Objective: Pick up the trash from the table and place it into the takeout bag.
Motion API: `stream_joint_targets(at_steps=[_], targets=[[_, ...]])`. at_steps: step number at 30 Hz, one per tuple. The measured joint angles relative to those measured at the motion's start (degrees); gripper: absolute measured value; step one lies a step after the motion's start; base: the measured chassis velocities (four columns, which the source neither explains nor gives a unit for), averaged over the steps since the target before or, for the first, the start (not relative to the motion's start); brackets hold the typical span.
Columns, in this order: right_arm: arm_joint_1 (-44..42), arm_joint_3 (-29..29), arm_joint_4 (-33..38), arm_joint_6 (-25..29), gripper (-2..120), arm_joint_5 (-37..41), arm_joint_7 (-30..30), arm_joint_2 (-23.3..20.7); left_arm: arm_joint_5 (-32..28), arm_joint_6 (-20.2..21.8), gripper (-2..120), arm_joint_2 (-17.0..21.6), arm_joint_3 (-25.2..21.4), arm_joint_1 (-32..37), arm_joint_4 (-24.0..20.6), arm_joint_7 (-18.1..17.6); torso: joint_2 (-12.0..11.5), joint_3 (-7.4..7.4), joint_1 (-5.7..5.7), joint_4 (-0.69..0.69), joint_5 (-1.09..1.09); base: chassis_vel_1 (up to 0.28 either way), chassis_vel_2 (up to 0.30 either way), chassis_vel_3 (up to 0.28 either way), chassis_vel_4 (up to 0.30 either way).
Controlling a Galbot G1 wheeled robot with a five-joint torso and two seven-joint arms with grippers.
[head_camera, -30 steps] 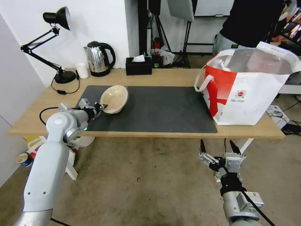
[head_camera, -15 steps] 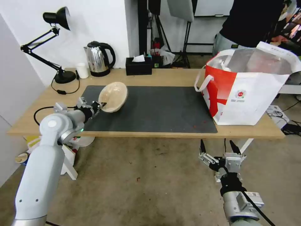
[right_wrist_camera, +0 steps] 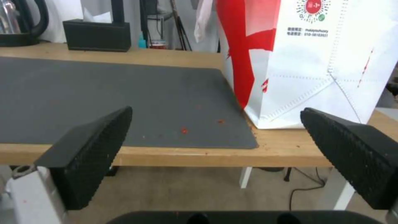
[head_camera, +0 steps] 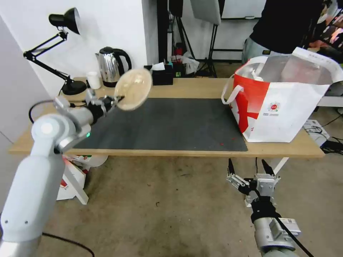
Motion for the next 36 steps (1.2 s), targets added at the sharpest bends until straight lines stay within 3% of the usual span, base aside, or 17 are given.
stream_joint_targets(at_steps=[6, 13, 16, 17, 20, 36], targets=[[0.00, 0.00, 0.00, 0.00, 100, 0.00, 0.00, 0.00, 0.18, -0.93, 1, 2.81, 7.13, -8.33, 3.95, 2.87, 0.00, 0.00, 0.00, 0.00, -0.01, 0.000, 0.000, 0.000, 0.000], [0.01, 0.00, 0.00, 0.00, 100, 0.00, 0.00, 0.00, 1.02, -2.26, 1, 1.60, 15.99, -19.20, 9.16, 3.96, 0.00, 0.00, 0.00, 0.00, 0.02, 0.000, 0.000, 0.000, 0.000], [0.00, 0.00, 0.00, 0.00, 100, 0.00, 0.00, 0.00, 2.72, -2.96, 1, -1.64, 22.57, -25.84, 15.46, 4.35, 0.00, 0.01, 0.00, -0.02, 0.01, 0.000, 0.000, 0.000, 0.000], [0.00, 0.00, 0.00, 0.00, 100, 0.00, 0.00, 0.00, 2.72, -2.96, 1, -1.64, 22.57, -25.84, 15.46, 4.35, 0.00, 0.01, 0.00, -0.02, 0.01, 0.000, 0.000, 0.000, 0.000], [0.00, 0.00, 0.00, 0.00, 100, 0.00, 0.00, 0.00, 3.90, -3.04, 1, -5.69, 27.61, -31.68, 21.20, 4.95, 0.00, 0.01, 0.01, -0.02, 0.02, 0.000, 0.000, 0.000, 0.000], [0.00, 0.00, 0.00, 0.00, 100, 0.00, 0.00, 0.00, 8.34, -4.22, 1, -17.65, 36.48, -44.38, 33.49, 7.58, -0.01, 0.01, 0.00, 0.00, 0.01, 0.000, 0.000, 0.000, 0.000]])
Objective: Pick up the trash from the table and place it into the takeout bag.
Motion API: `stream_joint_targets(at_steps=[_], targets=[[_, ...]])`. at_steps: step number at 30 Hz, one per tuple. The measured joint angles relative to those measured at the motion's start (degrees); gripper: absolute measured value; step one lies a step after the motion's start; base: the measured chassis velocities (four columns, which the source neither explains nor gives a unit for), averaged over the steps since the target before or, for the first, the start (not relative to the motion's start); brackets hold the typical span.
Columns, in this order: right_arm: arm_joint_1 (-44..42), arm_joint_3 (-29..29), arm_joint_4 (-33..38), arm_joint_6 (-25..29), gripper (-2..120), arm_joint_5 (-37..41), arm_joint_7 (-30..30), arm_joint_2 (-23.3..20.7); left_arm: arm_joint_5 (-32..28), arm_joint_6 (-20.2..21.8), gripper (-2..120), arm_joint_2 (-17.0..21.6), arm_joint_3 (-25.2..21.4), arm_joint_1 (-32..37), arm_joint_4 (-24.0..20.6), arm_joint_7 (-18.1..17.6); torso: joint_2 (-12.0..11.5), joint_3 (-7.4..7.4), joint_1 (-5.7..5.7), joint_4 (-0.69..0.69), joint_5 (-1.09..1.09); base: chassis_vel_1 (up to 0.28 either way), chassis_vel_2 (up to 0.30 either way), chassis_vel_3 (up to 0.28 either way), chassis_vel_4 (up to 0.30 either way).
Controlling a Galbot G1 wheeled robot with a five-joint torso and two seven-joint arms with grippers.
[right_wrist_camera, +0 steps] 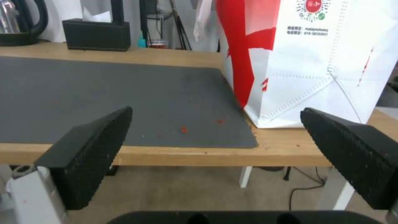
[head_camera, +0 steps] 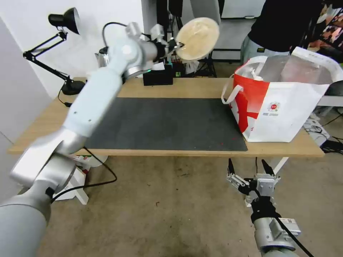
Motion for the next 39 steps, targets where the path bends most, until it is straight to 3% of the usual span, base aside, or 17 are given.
stream_joint_targets(at_steps=[5, 13, 20, 23, 29, 39], targets=[[0.00, 0.00, 0.00, 0.00, 100, 0.00, 0.00, 0.00, 0.41, -0.16, 1, -1.68, 1.44, -2.16, 2.22, 0.64, 0.00, 0.00, 0.00, 0.00, 0.00, 0.000, 0.000, 0.000, 0.000], [0.00, 0.00, 0.00, 0.00, 100, 0.00, 0.00, 0.00, 3.21, -1.90, 1, -5.94, 4.04, -5.24, 5.12, 5.08, 0.00, -0.01, 0.00, 0.00, 0.00, 0.000, 0.000, 0.000, 0.000], [0.00, 0.00, 0.00, 0.00, 100, 0.00, 0.00, 0.00, 6.94, -6.77, 1, -11.26, 8.70, -8.77, 10.65, 12.80, 0.00, -0.01, 0.00, -0.01, 0.01, 0.000, 0.000, 0.000, 0.000], [0.00, 0.00, 0.00, 0.00, 100, 0.00, 0.00, 0.00, 8.88, -8.89, 1, -12.76, 11.26, -9.85, 12.57, 14.47, 0.00, -0.01, 0.00, -0.01, 0.01, 0.000, 0.000, 0.000, 0.000], [0.00, 0.00, 0.00, 0.00, 100, 0.00, 0.00, 0.00, 12.07, -12.38, 1, -16.16, 14.54, -11.91, 15.68, 14.94, 0.01, -0.01, 0.00, -0.01, 0.00, 0.000, 0.000, 0.000, 0.000], [0.00, 0.00, 0.00, 0.00, 100, 0.00, 0.00, 0.00, 17.16, -16.92, 1, -17.41, 21.22, -12.57, 16.78, 15.57, 0.01, -0.01, 0.00, 0.00, -0.01, 0.000, 0.000, 0.000, 0.000]])
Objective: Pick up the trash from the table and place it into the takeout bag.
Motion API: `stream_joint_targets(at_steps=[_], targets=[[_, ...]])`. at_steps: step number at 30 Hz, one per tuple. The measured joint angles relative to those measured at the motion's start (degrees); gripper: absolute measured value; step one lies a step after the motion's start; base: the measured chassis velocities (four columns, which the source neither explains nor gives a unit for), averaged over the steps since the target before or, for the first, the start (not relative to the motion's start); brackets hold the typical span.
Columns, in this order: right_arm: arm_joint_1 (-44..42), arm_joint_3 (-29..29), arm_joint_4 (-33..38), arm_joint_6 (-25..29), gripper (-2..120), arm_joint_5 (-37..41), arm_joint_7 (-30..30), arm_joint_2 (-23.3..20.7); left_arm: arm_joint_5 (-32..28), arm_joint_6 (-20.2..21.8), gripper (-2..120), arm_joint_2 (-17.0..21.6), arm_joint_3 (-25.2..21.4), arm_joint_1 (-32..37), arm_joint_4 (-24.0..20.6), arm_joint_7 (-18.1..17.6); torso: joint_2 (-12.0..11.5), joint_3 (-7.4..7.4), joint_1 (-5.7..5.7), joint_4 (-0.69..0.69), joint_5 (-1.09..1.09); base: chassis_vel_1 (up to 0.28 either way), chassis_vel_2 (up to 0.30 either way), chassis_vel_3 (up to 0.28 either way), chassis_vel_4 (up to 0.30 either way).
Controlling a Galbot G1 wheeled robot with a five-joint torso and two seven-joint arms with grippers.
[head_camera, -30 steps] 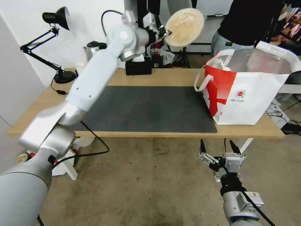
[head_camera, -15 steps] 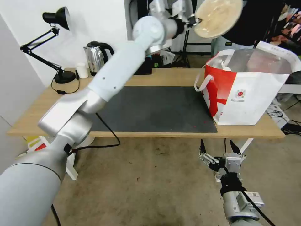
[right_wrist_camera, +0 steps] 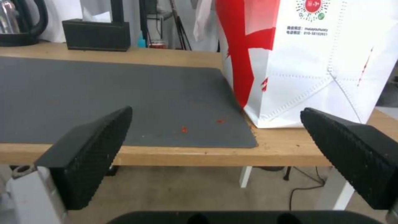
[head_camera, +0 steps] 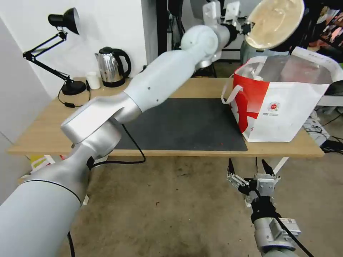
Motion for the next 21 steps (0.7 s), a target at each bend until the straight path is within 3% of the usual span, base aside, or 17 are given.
stream_joint_targets(at_steps=[21], targets=[[0.00, 0.00, 0.00, 0.00, 100, 0.00, 0.00, 0.00, 8.74, -5.89, 1, 0.24, 9.23, -0.79, -0.32, 0.26, 0.00, 0.00, 0.00, -0.02, 0.00, 0.000, 0.000, 0.000, 0.000]])
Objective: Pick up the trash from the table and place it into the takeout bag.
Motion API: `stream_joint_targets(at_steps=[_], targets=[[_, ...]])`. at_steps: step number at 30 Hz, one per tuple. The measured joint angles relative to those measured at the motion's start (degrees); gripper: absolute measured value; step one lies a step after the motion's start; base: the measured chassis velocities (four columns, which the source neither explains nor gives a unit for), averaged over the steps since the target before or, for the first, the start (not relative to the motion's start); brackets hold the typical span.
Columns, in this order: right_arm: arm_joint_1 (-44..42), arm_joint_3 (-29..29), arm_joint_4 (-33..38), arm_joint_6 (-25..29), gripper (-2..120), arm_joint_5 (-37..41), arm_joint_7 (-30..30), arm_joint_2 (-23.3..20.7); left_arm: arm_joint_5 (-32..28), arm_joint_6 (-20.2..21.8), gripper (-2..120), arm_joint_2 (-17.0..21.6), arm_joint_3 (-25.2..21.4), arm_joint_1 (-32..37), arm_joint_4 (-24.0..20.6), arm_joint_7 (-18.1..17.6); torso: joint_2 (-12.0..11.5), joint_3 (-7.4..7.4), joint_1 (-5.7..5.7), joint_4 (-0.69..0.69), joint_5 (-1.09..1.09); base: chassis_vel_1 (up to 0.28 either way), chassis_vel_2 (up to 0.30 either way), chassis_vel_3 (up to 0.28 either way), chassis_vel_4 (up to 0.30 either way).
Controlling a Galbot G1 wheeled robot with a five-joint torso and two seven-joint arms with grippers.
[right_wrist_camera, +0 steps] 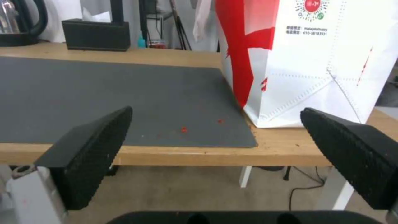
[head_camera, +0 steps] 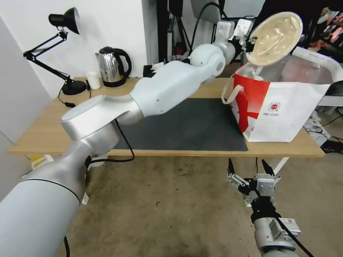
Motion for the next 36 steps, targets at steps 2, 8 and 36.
stream_joint_targets(at_steps=[2, 8, 36], targets=[[0.00, 0.00, 0.00, 0.00, 100, 0.00, 0.00, 0.00, 0.63, -0.24, 1, 0.01, 0.67, -0.13, 0.25, 0.09, 0.00, 0.00, 0.00, 0.02, 0.00, 0.000, 0.000, 0.000, 0.000], [0.00, 0.00, 0.00, 0.00, 100, 0.00, 0.00, 0.00, 1.53, -0.70, 1, 0.00, 1.23, -0.02, 0.30, 0.28, 0.00, 0.00, 0.00, 0.01, 0.00, 0.000, 0.000, 0.000, 0.000], [0.00, 0.00, 0.00, 0.00, 100, 0.00, 0.00, 0.00, 4.86, -4.89, 1, -0.06, 6.94, 2.15, 3.43, 8.88, 0.00, 0.00, 0.00, 0.01, 0.00, 0.000, 0.000, 0.000, 0.000]])
